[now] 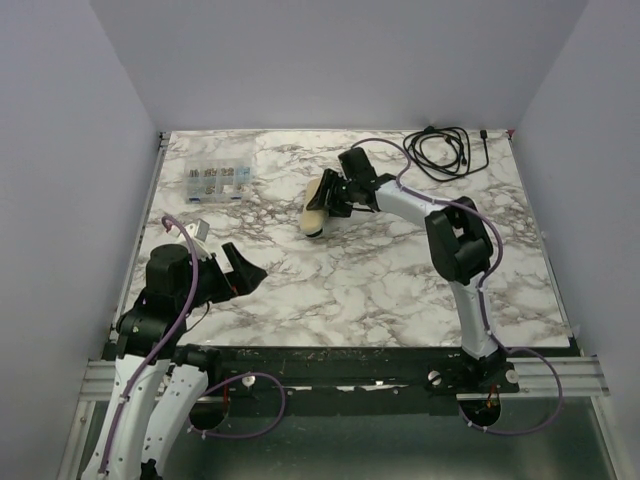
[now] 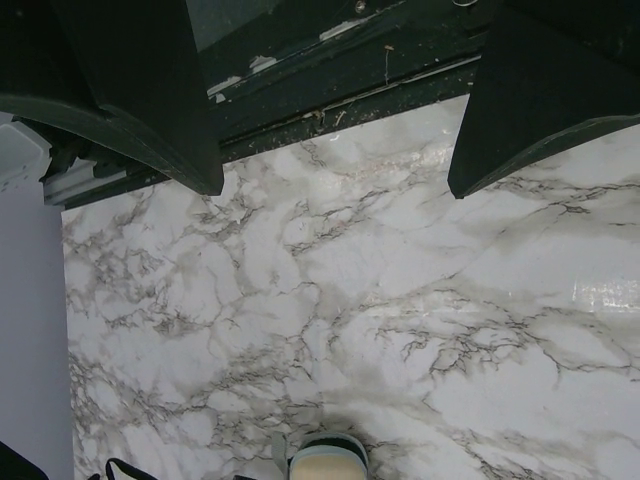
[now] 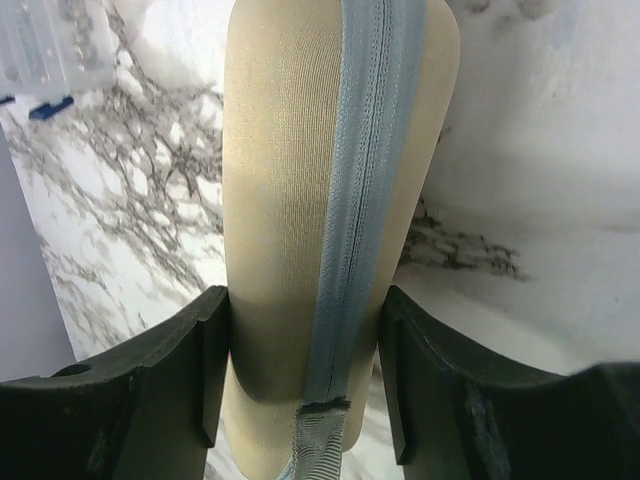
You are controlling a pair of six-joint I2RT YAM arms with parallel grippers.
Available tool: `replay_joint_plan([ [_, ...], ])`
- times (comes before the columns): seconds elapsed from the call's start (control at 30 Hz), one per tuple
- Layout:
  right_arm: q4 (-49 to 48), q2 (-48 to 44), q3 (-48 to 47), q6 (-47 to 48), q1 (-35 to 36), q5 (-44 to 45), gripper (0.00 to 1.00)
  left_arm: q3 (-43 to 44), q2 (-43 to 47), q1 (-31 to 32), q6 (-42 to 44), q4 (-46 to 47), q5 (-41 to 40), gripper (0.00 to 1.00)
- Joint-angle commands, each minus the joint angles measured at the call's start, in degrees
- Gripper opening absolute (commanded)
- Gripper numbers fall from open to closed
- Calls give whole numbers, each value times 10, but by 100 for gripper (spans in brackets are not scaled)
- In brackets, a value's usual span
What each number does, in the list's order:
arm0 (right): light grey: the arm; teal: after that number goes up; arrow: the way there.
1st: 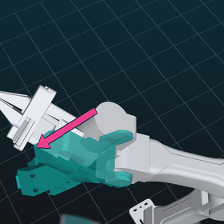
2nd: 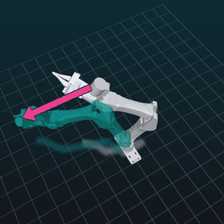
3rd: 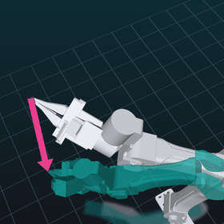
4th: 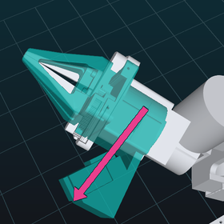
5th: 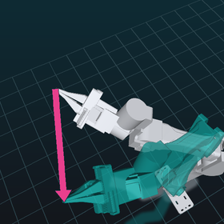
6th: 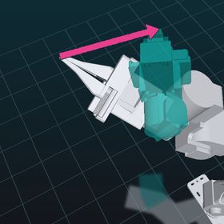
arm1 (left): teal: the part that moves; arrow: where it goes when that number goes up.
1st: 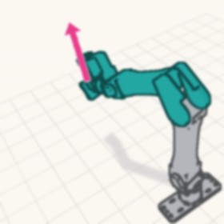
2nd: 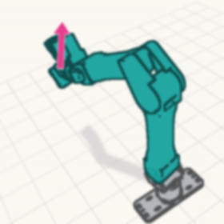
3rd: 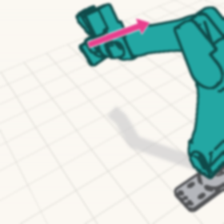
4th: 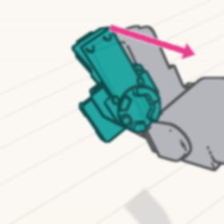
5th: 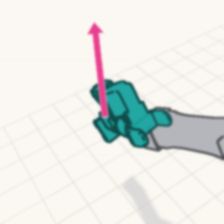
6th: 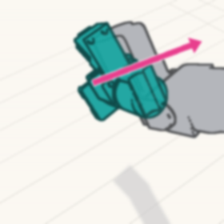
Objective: Open the umbrella
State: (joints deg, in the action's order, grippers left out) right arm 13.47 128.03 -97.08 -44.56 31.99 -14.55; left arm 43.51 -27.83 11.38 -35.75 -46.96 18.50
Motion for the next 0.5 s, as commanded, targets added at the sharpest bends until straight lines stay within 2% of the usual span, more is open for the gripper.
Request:
replay_joint_plan([
  [0.0,26,-86,18,34,5,-63,40,41,-15,1,25,-16,2,99],
  [0.13,51,-147,31,50,5,-94,38,52,-17,1,31,8,0,99],
  [0.33,108,-225,29,62,5,-126,32,0,33,1,49,113,31,99],
  [0.47,188,-255,-6,84,5,-132,22,-8,35,2,67,162,62,99],
])
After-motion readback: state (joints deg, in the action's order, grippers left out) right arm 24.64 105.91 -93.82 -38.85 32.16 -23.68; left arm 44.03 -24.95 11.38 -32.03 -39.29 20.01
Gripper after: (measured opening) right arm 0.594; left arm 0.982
